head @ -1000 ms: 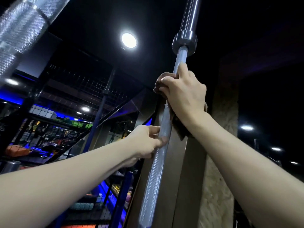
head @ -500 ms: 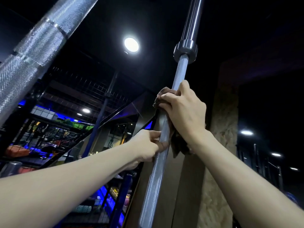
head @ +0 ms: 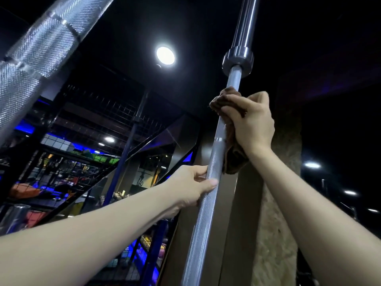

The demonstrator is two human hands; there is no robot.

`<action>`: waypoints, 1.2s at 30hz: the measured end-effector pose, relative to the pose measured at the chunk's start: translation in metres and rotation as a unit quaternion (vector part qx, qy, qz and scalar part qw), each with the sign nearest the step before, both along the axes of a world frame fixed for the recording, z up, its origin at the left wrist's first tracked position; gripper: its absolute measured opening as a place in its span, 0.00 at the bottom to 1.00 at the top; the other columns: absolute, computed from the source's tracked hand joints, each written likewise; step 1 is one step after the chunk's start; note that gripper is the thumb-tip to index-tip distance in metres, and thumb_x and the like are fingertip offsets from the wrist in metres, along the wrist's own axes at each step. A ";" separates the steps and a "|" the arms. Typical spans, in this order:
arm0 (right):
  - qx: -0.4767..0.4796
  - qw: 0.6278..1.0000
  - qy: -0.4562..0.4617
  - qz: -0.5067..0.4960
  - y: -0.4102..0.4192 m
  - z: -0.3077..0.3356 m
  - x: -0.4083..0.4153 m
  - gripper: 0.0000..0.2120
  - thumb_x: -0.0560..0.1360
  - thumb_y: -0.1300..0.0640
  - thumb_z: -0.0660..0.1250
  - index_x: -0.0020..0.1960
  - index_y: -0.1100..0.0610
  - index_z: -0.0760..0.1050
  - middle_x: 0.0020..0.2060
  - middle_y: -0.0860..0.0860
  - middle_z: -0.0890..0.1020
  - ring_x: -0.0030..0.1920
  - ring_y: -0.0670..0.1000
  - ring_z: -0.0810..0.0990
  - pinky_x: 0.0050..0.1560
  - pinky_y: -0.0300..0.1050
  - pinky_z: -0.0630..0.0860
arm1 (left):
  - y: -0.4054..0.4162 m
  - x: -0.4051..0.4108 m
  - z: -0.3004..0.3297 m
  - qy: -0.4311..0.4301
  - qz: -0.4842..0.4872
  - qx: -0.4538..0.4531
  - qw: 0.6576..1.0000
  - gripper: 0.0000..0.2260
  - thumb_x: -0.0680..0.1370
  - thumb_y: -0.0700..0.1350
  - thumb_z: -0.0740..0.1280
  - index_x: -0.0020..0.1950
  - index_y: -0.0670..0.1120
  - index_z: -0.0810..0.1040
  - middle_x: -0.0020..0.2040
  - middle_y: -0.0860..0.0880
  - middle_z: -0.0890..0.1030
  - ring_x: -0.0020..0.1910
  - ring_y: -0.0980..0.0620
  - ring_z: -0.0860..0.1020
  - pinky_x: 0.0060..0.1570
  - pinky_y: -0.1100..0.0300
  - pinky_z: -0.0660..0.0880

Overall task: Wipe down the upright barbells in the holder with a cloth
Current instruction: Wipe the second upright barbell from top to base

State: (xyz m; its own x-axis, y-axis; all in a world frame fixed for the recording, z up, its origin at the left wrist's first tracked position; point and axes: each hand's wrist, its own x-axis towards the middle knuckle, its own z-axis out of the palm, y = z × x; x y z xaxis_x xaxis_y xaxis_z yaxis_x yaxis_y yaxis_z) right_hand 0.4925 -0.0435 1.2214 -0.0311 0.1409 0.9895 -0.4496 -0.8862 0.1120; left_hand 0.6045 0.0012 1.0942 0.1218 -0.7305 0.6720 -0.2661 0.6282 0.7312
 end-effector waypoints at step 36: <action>-0.074 0.993 0.066 -0.068 -0.019 -0.113 -0.005 0.17 0.75 0.48 0.65 0.63 0.47 0.76 0.55 0.53 0.70 0.52 0.56 0.73 0.35 0.44 0.72 | 0.000 0.009 -0.054 -0.032 -0.005 0.065 0.997 0.07 0.79 0.40 0.64 0.55 0.45 0.80 0.50 0.40 0.80 0.47 0.47 0.73 0.53 0.45 0.71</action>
State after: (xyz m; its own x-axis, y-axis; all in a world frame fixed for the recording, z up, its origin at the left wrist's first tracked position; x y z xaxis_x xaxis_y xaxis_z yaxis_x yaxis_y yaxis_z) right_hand 0.4876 -0.0628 1.1081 0.1275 0.2796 0.9516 -0.5368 -0.7873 0.3033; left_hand 0.6132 0.0016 1.0403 0.0742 -0.8131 0.5774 -0.3085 0.5319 0.7886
